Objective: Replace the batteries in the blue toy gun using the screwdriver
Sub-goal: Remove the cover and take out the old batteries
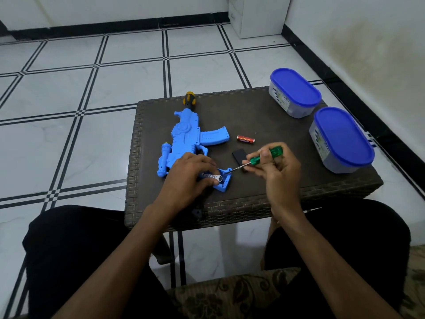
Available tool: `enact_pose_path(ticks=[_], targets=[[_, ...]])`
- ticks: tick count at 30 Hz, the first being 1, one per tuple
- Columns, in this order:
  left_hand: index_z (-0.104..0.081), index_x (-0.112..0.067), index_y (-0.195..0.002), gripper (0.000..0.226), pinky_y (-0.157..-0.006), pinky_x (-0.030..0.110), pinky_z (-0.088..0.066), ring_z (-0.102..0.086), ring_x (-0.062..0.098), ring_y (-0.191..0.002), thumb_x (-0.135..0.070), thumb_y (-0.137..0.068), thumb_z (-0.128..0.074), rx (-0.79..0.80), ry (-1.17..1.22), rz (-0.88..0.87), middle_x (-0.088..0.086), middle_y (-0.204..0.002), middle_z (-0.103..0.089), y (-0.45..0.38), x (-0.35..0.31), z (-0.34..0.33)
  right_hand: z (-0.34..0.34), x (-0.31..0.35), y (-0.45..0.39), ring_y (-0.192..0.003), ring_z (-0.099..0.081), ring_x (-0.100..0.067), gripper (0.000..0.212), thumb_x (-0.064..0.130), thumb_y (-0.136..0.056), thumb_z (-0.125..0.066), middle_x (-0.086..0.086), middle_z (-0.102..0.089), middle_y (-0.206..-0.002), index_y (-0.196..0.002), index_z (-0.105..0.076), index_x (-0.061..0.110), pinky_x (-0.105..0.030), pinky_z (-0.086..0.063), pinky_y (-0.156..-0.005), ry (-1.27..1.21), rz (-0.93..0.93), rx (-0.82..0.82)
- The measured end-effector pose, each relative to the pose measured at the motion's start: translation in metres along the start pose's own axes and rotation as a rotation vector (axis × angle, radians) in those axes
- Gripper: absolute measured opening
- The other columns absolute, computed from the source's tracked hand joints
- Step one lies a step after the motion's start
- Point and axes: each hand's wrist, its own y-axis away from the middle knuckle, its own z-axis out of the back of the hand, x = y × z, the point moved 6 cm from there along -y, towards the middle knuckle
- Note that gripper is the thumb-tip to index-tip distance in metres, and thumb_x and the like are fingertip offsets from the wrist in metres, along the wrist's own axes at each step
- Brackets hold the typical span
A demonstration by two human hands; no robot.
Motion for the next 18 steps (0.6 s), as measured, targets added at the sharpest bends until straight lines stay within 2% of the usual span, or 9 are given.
enact_pose_path(ticks=[2, 4, 7, 9, 11, 16, 18], targets=[[-0.072, -0.033, -0.094, 0.014, -0.090, 0.033, -0.045, -0.051, 0.007, -0.099, -0.038, -0.081, -0.073, -0.007, 0.028, -0.004, -0.018, -0.103, -0.067, -0.003, -0.002, 0.005, 0.007, 0.006, -0.004, -0.082, -0.073, -0.027, 0.012, 0.012, -0.100, -0.052, -0.018, -0.070, -0.088, -0.092, -0.056, 0.004, -0.031, -0.060, -0.070, 0.031, 0.038, -0.024], [-0.072, -0.031, -0.093, 0.009, -0.087, 0.028, -0.044, -0.052, 0.005, -0.095, -0.035, -0.084, -0.071, -0.089, 0.055, -0.017, -0.019, -0.097, -0.068, -0.005, -0.010, 0.015, 0.017, 0.013, -0.010, -0.084, -0.073, -0.023, 0.011, 0.015, -0.100, -0.053, -0.014, -0.070, -0.090, -0.093, -0.057, 0.008, -0.033, -0.061, -0.073, 0.086, 0.082, -0.068], [-0.073, -0.024, -0.092, 0.012, -0.080, 0.029, -0.045, -0.058, 0.013, -0.089, -0.033, -0.086, -0.068, -0.168, -0.001, -0.091, -0.010, -0.091, -0.071, -0.021, -0.031, 0.019, 0.033, 0.022, -0.024, -0.089, -0.072, -0.015, 0.007, 0.022, -0.099, -0.055, -0.002, -0.070, -0.094, -0.092, -0.057, 0.023, -0.034, -0.061, -0.076, 0.164, 0.128, -0.154], [-0.074, -0.020, -0.092, 0.015, -0.073, 0.034, -0.049, -0.062, 0.022, -0.083, -0.030, -0.083, -0.069, -0.151, -0.117, -0.179, -0.003, -0.085, -0.072, -0.040, -0.046, 0.007, 0.042, 0.025, -0.034, -0.091, -0.071, -0.014, 0.006, 0.024, -0.098, -0.057, -0.002, -0.069, -0.096, -0.096, -0.058, 0.019, -0.034, -0.061, -0.077, 0.219, 0.168, -0.204], [-0.075, -0.019, -0.088, 0.011, -0.069, 0.033, -0.051, -0.063, 0.025, -0.078, -0.024, -0.078, -0.074, -0.118, -0.209, -0.264, -0.002, -0.084, -0.073, -0.062, -0.059, -0.011, 0.051, 0.024, -0.044, -0.090, -0.069, -0.013, 0.011, 0.025, -0.097, -0.059, -0.003, -0.069, -0.097, -0.100, -0.060, 0.014, -0.036, -0.061, -0.078, 0.302, 0.201, -0.238], [-0.074, -0.021, -0.078, 0.007, -0.064, 0.035, -0.046, -0.060, 0.026, -0.074, -0.026, -0.075, -0.070, -0.003, -0.384, -0.420, -0.001, -0.072, -0.068, -0.111, -0.089, -0.054, 0.076, 0.015, -0.054, -0.090, -0.068, -0.010, 0.009, 0.030, -0.095, -0.061, 0.007, -0.068, -0.095, -0.101, -0.062, 0.023, -0.039, -0.059, -0.083, 0.417, 0.196, -0.313], [-0.074, -0.022, -0.082, 0.008, -0.066, 0.034, -0.041, -0.060, 0.025, -0.078, -0.025, -0.076, -0.070, 0.026, -0.426, -0.453, -0.002, -0.076, -0.069, -0.122, -0.097, -0.064, 0.084, 0.014, -0.056, -0.089, -0.068, -0.010, 0.007, 0.031, -0.095, -0.061, 0.013, -0.067, -0.092, -0.100, -0.062, 0.026, -0.039, -0.058, -0.083, 0.421, 0.193, -0.331]])
